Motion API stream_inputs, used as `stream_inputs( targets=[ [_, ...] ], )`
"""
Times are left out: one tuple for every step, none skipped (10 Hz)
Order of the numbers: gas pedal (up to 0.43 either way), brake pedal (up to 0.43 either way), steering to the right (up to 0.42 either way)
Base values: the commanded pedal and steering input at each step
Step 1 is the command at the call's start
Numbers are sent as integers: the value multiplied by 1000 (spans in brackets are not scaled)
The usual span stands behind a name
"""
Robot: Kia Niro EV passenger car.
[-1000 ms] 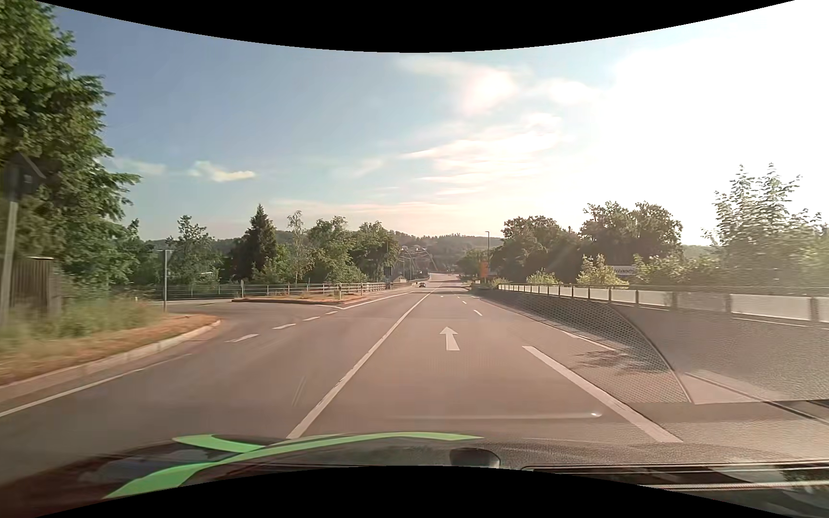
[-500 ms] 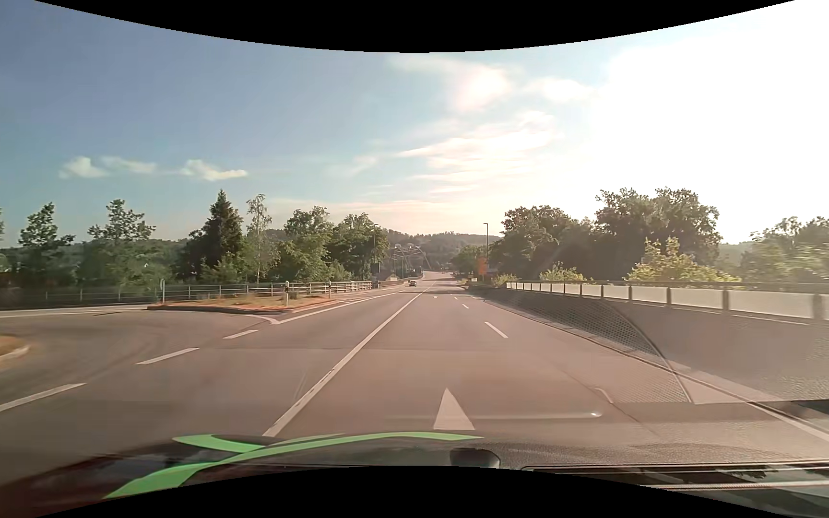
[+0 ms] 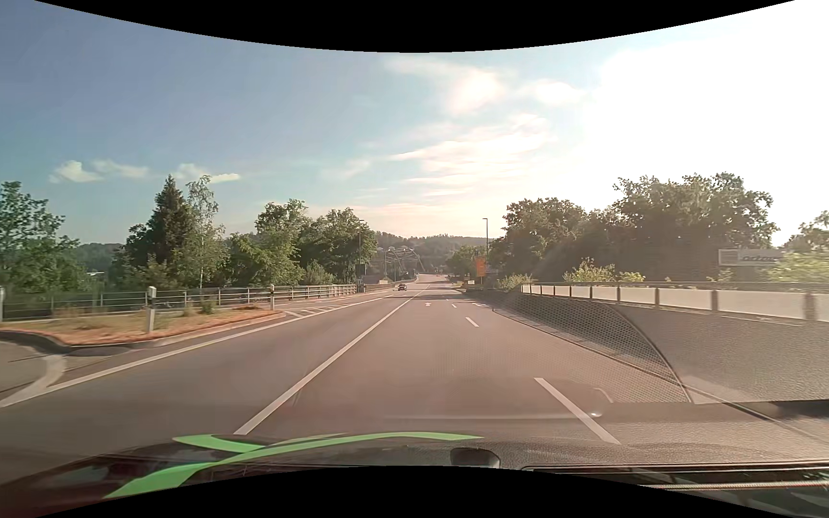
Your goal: Follow the waypoints while adhering to traffic rules and regulations
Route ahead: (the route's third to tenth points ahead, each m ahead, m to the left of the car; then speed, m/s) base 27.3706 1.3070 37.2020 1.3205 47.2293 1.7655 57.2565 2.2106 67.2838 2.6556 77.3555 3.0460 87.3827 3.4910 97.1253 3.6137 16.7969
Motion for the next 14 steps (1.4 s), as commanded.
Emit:
stream_inputs(
  targets=[
    [59, 0, 9],
    [59, 0, 9],
    [59, 0, 9],
    [67, 0, 9],
    [67, 0, 9],
    [67, 0, 8],
    [67, 0, 6],
    [67, 0, 6],
    [67, 0, 5],
    [79, 0, 5],
    [79, 0, 4],
    [87, 0, 2],
    [87, 0, 0],
    [87, 0, 0]
  ],
)
